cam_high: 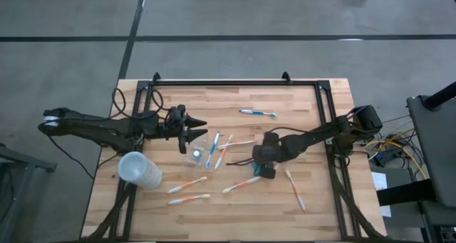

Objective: Pick & Place toothbrushing station
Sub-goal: Put the mouthwash bottle into the transparent organizer

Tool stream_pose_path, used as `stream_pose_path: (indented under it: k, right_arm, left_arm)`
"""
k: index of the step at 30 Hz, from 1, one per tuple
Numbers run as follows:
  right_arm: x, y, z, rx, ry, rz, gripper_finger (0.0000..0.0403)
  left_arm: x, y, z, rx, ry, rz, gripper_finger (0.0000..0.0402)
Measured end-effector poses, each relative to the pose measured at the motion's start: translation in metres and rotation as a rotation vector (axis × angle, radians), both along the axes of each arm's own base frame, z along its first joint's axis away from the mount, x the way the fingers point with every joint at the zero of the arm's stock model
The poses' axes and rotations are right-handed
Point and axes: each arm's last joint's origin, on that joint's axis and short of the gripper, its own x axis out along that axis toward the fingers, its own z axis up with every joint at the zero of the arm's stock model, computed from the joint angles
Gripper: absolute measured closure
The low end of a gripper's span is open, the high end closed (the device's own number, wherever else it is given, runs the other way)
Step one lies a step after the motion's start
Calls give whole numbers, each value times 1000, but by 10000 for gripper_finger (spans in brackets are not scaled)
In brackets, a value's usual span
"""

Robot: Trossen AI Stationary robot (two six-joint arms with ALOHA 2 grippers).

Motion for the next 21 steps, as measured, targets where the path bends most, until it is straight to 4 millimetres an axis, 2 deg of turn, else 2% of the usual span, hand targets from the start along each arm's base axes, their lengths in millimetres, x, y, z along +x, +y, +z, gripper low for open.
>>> stream_pose_path:
  k: [5,13,17,21]
  right_arm:
    - [9,1,3,15,-99,-3,179]
    - [4,-4,3,-80,-87,-134,179]
    - [5,-2,10,5,-107,-180,179]
    - [16,2,24,120,-152,-226,179]
  left_arm:
    - [0,0,0,0,3,0,234]
    - [0,0,0,-2,2,0,234]
    - [0,0,0,-8,0,0,234]
    - [0,0,0,-9,-2,1,234]
